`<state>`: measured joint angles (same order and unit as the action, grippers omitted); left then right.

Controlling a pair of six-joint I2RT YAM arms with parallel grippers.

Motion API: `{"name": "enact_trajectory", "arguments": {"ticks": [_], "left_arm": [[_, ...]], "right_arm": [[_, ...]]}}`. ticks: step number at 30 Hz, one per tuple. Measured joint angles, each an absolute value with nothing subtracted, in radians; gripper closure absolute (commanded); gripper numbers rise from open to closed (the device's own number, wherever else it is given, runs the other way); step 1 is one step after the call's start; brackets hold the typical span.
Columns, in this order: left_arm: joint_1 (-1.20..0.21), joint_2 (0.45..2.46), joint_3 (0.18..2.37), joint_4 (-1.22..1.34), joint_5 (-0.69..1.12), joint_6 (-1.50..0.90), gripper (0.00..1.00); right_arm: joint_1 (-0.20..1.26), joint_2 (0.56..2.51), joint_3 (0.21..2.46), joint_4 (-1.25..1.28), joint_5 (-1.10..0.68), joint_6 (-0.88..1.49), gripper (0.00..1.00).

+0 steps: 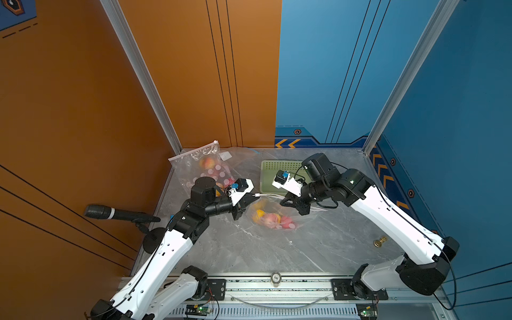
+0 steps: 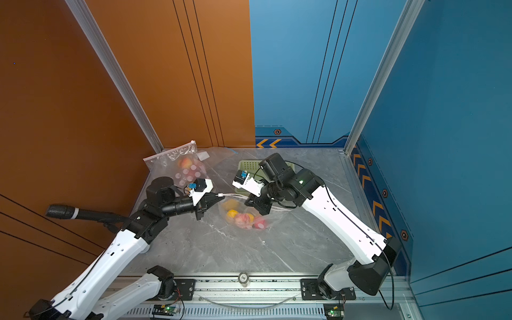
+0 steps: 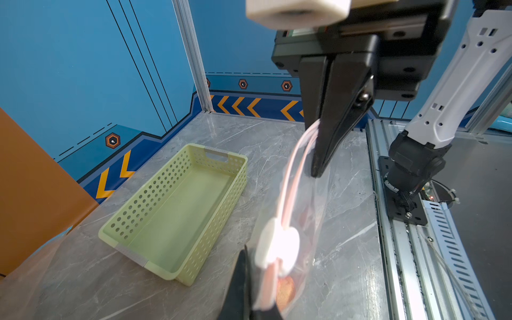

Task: Place the peach in a zip-top bag and seal the zipper
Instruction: Adjust the zipper food storage bag at the center of the board, then zip the zipper on the zipper food storage bag.

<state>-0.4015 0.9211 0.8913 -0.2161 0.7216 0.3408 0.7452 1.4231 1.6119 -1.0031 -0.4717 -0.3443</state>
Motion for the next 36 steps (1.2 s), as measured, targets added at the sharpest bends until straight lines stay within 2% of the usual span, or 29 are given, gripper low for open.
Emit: {"name": "enact_trajectory", "arguments": {"ticks": [2,6,7,11,17,20,24,36], "left_arm": [[-0.402,0.920,0.931,-0.276,0.723,0.366,1.00],[-0.405,0.910,0.984,-0.360,0.732,0.408,1.00],[-0.405,0.907,0.987,-0.371,0.734,0.413,1.00],[-0.407,0.906,0.989,-0.406,0.734,0.423,1.00],[-0.417,0.906,0.989,-0.421,0.733,0.422,1.00],[-0.421,0.905,0.989,-0.424,0.730,0.422,1.00],[-0.421,0.904,0.989,-0.424,0.727,0.422,1.00],[-0.421,0.898,0.989,-0.425,0.717,0.421,1.00]], "right_arm": [[0.742,1.417,1.610,-1.002,-0.471,-0.344,0.91],[0.724,1.391,1.610,-1.003,-0.459,-0.341,0.56],[0.719,1.383,1.611,-1.003,-0.454,-0.340,0.51],[0.732,1.357,1.613,-0.989,-0.425,-0.336,0.46],[0.828,1.324,1.613,-0.853,-0.327,-0.313,0.49],[0.854,1.319,1.613,-0.780,-0.318,-0.313,0.47],[0.865,1.319,1.613,-0.710,-0.347,-0.315,0.57],[0.946,1.369,1.633,-0.696,-0.390,-0.353,0.64]]}}
